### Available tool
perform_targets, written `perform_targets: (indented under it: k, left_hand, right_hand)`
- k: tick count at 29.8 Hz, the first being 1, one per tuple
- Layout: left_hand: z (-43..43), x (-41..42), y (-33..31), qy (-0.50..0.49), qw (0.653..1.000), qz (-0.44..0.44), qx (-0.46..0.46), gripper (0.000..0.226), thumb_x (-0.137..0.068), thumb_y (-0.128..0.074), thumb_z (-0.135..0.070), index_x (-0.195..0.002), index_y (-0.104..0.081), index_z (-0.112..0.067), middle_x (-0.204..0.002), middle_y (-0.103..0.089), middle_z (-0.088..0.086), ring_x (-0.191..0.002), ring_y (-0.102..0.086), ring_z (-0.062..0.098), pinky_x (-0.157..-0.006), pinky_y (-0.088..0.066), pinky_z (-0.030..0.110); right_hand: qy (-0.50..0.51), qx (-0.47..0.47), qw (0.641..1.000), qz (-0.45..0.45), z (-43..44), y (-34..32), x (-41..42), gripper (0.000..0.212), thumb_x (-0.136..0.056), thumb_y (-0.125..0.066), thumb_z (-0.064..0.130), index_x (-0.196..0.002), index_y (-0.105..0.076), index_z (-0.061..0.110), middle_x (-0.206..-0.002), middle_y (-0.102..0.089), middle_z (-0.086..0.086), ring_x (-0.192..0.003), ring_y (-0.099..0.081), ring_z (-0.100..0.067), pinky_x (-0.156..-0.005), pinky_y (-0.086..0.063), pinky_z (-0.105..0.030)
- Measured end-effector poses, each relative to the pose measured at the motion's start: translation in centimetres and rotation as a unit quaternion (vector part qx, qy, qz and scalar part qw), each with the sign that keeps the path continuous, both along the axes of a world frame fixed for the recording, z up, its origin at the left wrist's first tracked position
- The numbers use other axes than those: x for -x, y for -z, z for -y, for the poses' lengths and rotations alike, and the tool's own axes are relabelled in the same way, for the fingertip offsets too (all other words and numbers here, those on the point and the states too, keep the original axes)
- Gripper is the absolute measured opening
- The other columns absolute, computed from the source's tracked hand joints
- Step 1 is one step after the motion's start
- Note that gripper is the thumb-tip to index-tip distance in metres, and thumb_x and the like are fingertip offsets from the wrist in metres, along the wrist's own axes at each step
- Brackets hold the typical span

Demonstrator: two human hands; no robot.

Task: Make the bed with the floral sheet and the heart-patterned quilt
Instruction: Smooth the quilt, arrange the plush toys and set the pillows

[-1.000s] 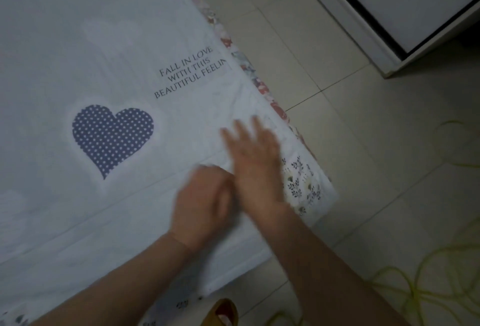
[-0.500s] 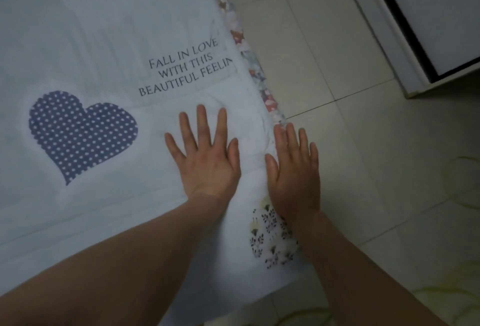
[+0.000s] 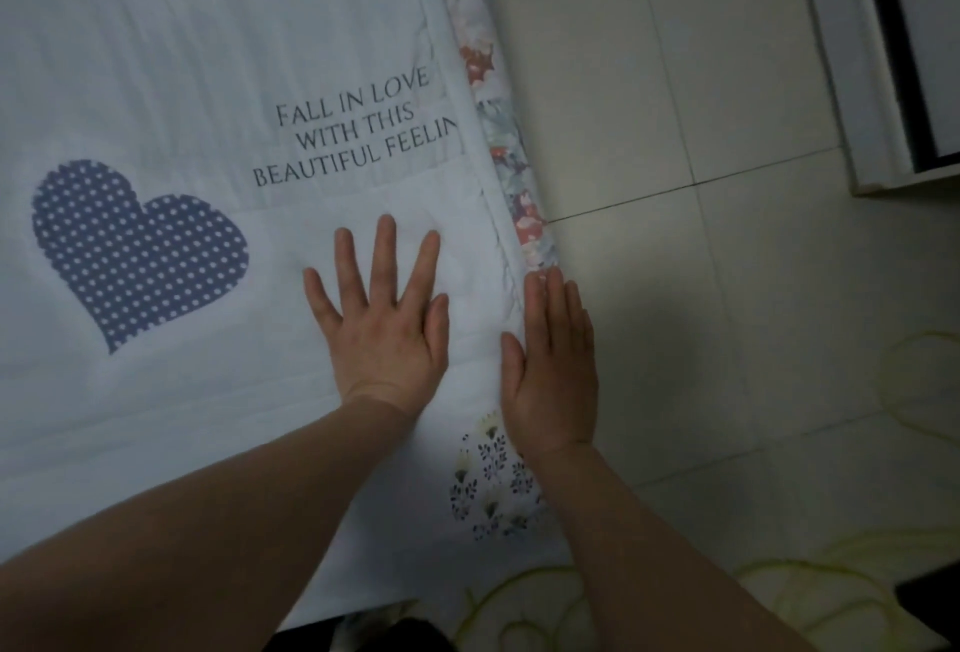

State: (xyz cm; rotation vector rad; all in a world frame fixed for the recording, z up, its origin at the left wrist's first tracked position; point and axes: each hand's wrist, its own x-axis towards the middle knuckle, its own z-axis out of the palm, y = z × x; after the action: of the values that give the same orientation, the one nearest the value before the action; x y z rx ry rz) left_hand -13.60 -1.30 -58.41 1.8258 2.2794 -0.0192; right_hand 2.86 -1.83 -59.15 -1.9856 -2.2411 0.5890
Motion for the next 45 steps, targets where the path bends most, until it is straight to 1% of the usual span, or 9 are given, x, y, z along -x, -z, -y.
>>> perform_targets:
  k: [17,22,26,29,33,35,37,40,45]
  left_hand:
    - [-0.6,-0.4,0.4,0.025,0.998,-0.057,-0.028,0.057,-0.101,-0.027,-0.043,-0.156,-0.022,-0.032,-0.164,-0.014,0.007,-0.15,-0.007,0.039,-0.114,-0.009,0.067]
    - [-0.3,-0.1,0.5,0.024,0.998,-0.052,-0.026,0.055,-0.101,-0.029,-0.044,-0.155,-0.025,-0.032,-0.163,-0.017,0.007,-0.149,-0.011,0.04,-0.113,-0.01,0.068]
    - [-0.1,-0.2,0.4,0.016,0.999,-0.046,-0.02,0.055,-0.1,-0.03,-0.046,-0.154,-0.029,-0.031,-0.163,-0.018,0.006,-0.149,-0.012,0.039,-0.112,-0.012,0.069]
    - [-0.7,-0.2,0.0,0.009,0.999,-0.036,-0.006,0.055,-0.1,-0.03,-0.047,-0.153,-0.03,-0.031,-0.163,-0.02,0.006,-0.149,-0.012,0.038,-0.112,-0.013,0.069]
    - [-0.7,-0.3,-1.0,-0.002,1.0,-0.019,0.019,0.055,-0.1,-0.03,-0.047,-0.153,-0.028,-0.033,-0.163,-0.017,0.006,-0.15,-0.01,0.038,-0.112,-0.015,0.069]
    - [-0.6,0.0,-1.5,0.002,0.999,-0.019,0.036,0.057,-0.099,-0.03,-0.048,-0.154,-0.026,-0.033,-0.164,-0.016,0.007,-0.15,-0.009,0.038,-0.112,-0.014,0.069]
    - [-1.2,-0.4,-2.4,-0.019,1.0,-0.007,0.017,0.06,-0.097,-0.032,-0.049,-0.154,-0.027,-0.03,-0.163,-0.018,0.009,-0.149,-0.012,0.04,-0.111,-0.013,0.071]
    - [-2.5,-3.3,-3.1,-0.027,1.0,0.011,-0.009,0.064,-0.095,-0.034,-0.054,-0.153,-0.032,-0.025,-0.162,-0.021,0.011,-0.148,-0.015,0.041,-0.111,-0.014,0.072]
    - [-3.6,-5.0,-3.0,-0.084,0.996,0.036,0.001,0.068,-0.093,-0.041,-0.064,-0.148,-0.043,-0.024,-0.16,-0.026,0.012,-0.148,-0.018,0.039,-0.111,-0.017,0.069]
  right_hand:
    - [-0.004,0.034,0.995,-0.097,-0.2,-0.1,-1.0,0.058,-0.106,-0.022,0.043,-0.156,-0.014,0.014,-0.164,-0.013,-0.009,-0.149,-0.018,-0.028,-0.116,-0.03,-0.047]
    - [0.007,0.06,0.995,-0.085,-1.2,-2.5,-0.3,0.06,-0.101,-0.041,0.036,-0.154,-0.025,0.013,-0.158,-0.024,-0.015,-0.144,-0.028,-0.033,-0.111,-0.035,-0.05]
    - [0.0,0.009,0.984,-0.178,-7.9,-5.6,1.3,0.056,-0.096,-0.055,0.028,-0.147,-0.038,0.011,-0.148,-0.04,-0.012,-0.133,-0.039,-0.025,-0.107,-0.034,-0.035]
    - [0.014,0.093,0.981,-0.167,-15.2,-5.9,4.1,0.063,-0.094,-0.061,0.03,-0.148,-0.035,0.011,-0.143,-0.043,-0.012,-0.128,-0.043,-0.027,-0.105,-0.037,-0.037]
    - [0.049,0.199,0.965,-0.164,-19.2,-6.9,6.5,0.04,-0.087,-0.071,0.034,-0.117,-0.053,0.014,-0.113,-0.064,-0.005,-0.103,-0.061,-0.027,-0.076,-0.04,-0.028]
    - [0.0,0.211,0.965,-0.157,-19.2,-7.0,6.9,0.037,-0.084,-0.071,0.045,-0.106,-0.06,0.018,-0.103,-0.068,-0.001,-0.093,-0.064,-0.023,-0.074,-0.048,-0.03]
    - [-0.036,0.237,0.959,-0.153,-19.9,-7.0,6.4,0.027,-0.087,-0.069,0.04,-0.105,-0.068,0.019,-0.099,-0.07,0.0,-0.088,-0.063,-0.02,-0.073,-0.048,-0.027]
    - [-0.045,0.225,0.965,-0.128,-20.8,-6.2,3.5,0.02,-0.094,-0.063,0.028,-0.104,-0.071,0.014,-0.091,-0.066,0.001,-0.081,-0.057,-0.014,-0.054,-0.033,-0.017]
    - [-0.068,0.265,0.953,-0.128,-22.4,-6.3,3.7,0.018,-0.088,-0.07,0.033,-0.096,-0.071,0.016,-0.082,-0.062,0.01,-0.077,-0.063,-0.013,-0.051,-0.03,-0.007]
